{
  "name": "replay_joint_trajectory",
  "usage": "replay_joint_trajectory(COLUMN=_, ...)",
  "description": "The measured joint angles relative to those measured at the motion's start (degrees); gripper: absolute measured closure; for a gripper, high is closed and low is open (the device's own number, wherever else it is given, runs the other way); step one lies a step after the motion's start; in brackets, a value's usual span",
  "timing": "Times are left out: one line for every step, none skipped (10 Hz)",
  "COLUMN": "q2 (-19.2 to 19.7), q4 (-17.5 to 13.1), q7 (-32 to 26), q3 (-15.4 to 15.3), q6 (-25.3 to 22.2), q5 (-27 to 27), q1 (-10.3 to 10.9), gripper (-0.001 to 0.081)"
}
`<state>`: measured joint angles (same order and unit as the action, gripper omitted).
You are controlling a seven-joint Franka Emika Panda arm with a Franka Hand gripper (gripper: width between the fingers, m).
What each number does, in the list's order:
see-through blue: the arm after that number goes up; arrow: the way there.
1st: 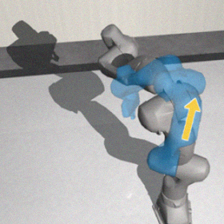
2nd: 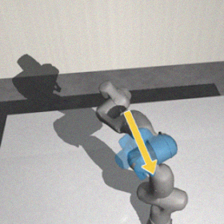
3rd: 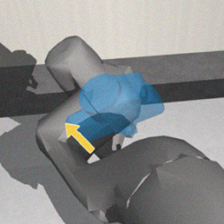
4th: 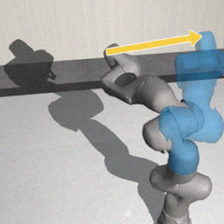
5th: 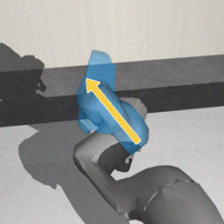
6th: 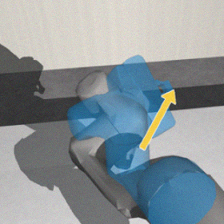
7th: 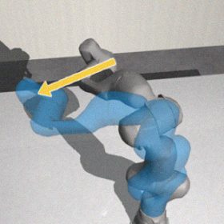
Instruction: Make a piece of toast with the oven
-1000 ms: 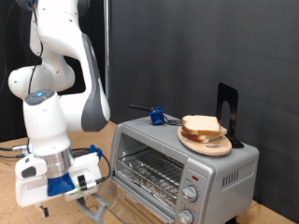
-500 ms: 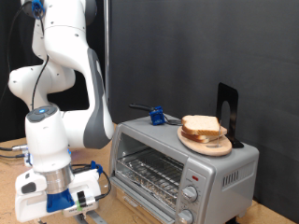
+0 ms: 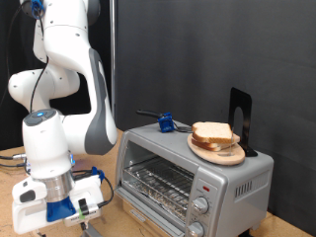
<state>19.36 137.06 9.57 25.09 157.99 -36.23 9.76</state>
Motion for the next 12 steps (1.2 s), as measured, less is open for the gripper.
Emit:
replay_joint_trajectory(q2=-0.32, q4=0.53, q7=-0.03, q3=0.65, q6=0.91, q5=1.03, q1=0.07, gripper=-0.0003)
replay_joint_trajectory(q2=-0.60, q4=0.84, q7=-0.48, q3=0.96, q6=1.55, q5=1.18, q1=-0.03, gripper=-0.0003)
replay_joint_trajectory(q2=-1.26, q4=1.18, q7=-1.52, q3=1.15, q6=1.76, q5=1.11, q1=-0.31, gripper=-0.0003)
replay_joint_trajectory(q2=-2.25, q4=1.53, q7=-2.27, q3=1.42, q6=0.79, q5=1.16, q1=-0.66, gripper=-0.0003)
replay_joint_trajectory(q2=-3.87, q4=1.81, q7=-2.75, q3=1.75, q6=-1.01, q5=1.21, q1=-1.02, gripper=-0.0003)
replay_joint_trajectory(q2=-3.95, q4=1.86, q7=-2.75, q3=1.68, q6=-1.00, q5=1.21, q1=-1.01, gripper=-0.0003)
replay_joint_trajectory(q2=-4.39, q4=1.80, q7=-5.08, q3=0.94, q6=-2.15, q5=-1.03, q1=-1.34, gripper=-0.0003)
replay_joint_trajectory(q2=-6.12, q4=1.63, q7=-8.78, q3=0.38, q6=-5.58, q5=-3.74, q1=-1.82, gripper=-0.0003)
replay_joint_trajectory(q2=-9.06, q4=1.63, q7=-11.67, q3=0.40, q6=-10.06, q5=-5.35, q1=-2.44, gripper=-0.0003)
replay_joint_trajectory(q2=-12.22, q4=1.71, q7=-13.49, q3=0.63, q6=-14.31, q5=-6.22, q1=-3.13, gripper=-0.0003)
replay_joint_trajectory(q2=-15.18, q4=1.82, q7=-14.45, q3=1.00, q6=-18.32, q5=-6.78, q1=-3.63, gripper=-0.0003)
replay_joint_trajectory(q2=-17.93, q4=1.91, q7=-15.27, q3=1.41, q6=-21.52, q5=-8.01, q1=-3.92, gripper=-0.0003)
